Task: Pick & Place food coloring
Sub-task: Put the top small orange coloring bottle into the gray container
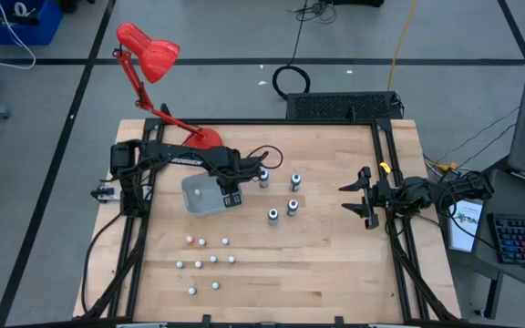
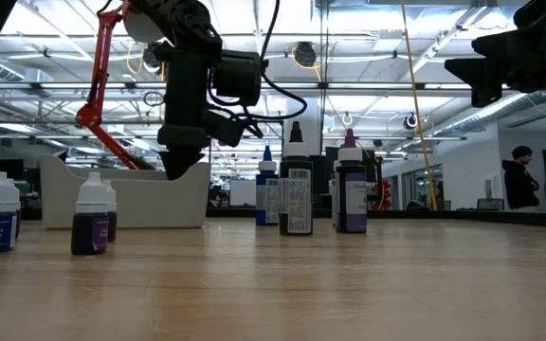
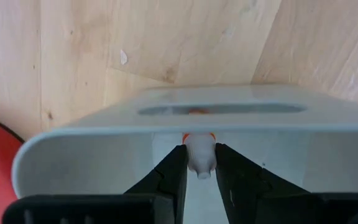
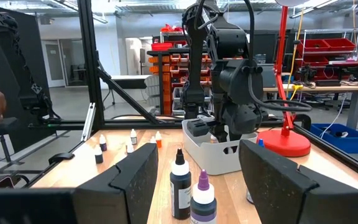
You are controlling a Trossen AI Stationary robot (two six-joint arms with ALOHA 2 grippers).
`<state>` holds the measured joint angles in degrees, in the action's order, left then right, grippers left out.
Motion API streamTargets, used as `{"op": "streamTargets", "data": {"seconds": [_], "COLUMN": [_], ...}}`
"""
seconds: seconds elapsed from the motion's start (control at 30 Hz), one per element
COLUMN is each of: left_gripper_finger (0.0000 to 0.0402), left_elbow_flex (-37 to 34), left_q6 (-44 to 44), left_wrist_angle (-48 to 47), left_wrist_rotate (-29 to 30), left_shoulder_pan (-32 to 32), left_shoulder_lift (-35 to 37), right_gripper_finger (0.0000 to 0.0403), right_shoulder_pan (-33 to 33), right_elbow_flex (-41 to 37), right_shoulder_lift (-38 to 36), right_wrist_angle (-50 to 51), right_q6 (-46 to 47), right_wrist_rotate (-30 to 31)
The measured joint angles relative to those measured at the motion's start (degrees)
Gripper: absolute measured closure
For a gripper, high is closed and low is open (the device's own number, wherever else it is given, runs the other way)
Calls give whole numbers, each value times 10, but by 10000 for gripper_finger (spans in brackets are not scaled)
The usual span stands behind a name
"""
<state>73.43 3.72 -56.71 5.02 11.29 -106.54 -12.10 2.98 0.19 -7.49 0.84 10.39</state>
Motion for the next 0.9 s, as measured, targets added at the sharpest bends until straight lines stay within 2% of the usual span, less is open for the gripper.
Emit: {"op": "streamTargets", "data": {"seconds": [0.9], "left_gripper_finger": [315], "left_elbow_flex": [-1], "left_q6": [17], "left_wrist_angle": [0], "left_wrist_rotate": [-9], "left_shoulder_pan": [26], "left_shoulder_lift": [0], "right_gripper_finger": [190], "right_shoulder_pan": [0], "right_elbow_flex": [0], "right_shoulder_lift": [0], "right_wrist_angle": [0], "right_q6": [0], "right_wrist_rotate": [0]}}
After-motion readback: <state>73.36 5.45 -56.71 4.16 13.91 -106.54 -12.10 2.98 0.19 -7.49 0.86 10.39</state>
